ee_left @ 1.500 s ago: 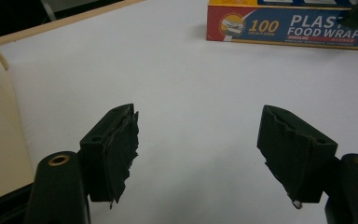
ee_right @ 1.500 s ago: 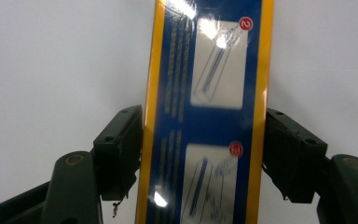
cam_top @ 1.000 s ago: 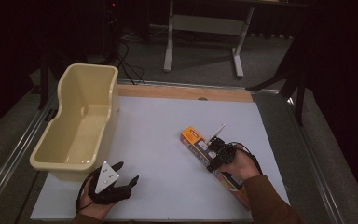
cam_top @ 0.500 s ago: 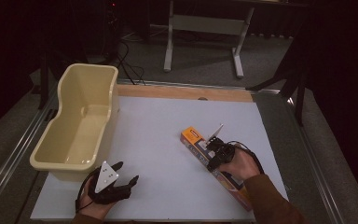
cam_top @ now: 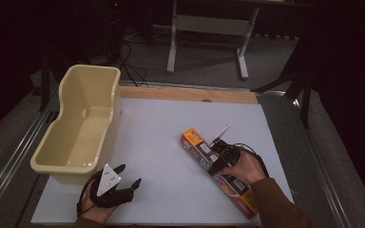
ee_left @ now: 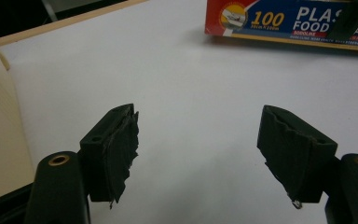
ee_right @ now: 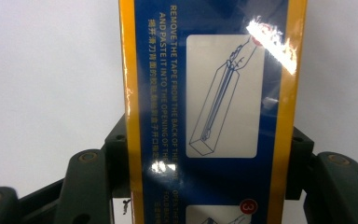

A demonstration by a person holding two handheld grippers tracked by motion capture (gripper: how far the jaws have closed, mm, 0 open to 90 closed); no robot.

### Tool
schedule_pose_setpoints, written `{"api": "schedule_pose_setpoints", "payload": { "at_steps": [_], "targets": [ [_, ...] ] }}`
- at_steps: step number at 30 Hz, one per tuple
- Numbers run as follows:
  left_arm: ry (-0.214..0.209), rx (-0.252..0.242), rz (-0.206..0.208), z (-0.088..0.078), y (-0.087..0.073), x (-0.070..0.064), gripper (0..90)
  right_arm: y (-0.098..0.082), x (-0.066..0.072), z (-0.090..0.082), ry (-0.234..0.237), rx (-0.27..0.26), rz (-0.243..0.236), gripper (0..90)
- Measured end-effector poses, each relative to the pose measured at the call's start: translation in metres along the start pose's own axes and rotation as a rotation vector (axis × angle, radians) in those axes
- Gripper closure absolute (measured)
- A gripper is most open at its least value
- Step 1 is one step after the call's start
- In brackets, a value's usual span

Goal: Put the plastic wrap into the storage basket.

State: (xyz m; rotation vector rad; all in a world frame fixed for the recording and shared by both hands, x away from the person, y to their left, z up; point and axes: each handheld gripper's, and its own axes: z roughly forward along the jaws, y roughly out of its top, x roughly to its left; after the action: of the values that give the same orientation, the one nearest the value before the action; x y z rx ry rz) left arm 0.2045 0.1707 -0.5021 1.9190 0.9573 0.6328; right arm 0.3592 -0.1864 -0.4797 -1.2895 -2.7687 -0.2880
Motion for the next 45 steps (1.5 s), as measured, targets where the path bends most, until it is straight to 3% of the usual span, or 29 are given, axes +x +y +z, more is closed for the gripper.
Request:
{"api": "schedule_pose_setpoints", "payload": {
  "at_steps": [7,14,24,30,40,45],
  "targets": [
    [-0.001,-0.005,-0.001,0.000,0.000,0.000,28.4,0.003,0.004,-0.008,0.055,-0.041,0.005,39.5],
    [-0.005,-0.002,0.001,0.000,0.000,0.000,28.0,0.008,0.007,-0.014,0.141,-0.087,0.020,39.4],
    [-0.008,0.001,0.003,0.000,0.000,0.000,27.6,0.018,0.011,-0.024,0.228,-0.167,0.065,39.5],
    [-0.007,0.001,0.002,0.000,0.000,0.000,27.6,0.026,0.016,-0.032,0.277,-0.198,0.049,39.5],
    [-0.009,-0.003,0.001,0.000,0.000,0.000,27.6,0.038,0.026,-0.044,0.433,-0.270,0.045,39.6],
    [-0.006,-0.007,-0.005,-0.001,0.000,0.001,27.6,0.047,0.032,-0.046,0.478,-0.291,0.048,39.5]
  ]
}}
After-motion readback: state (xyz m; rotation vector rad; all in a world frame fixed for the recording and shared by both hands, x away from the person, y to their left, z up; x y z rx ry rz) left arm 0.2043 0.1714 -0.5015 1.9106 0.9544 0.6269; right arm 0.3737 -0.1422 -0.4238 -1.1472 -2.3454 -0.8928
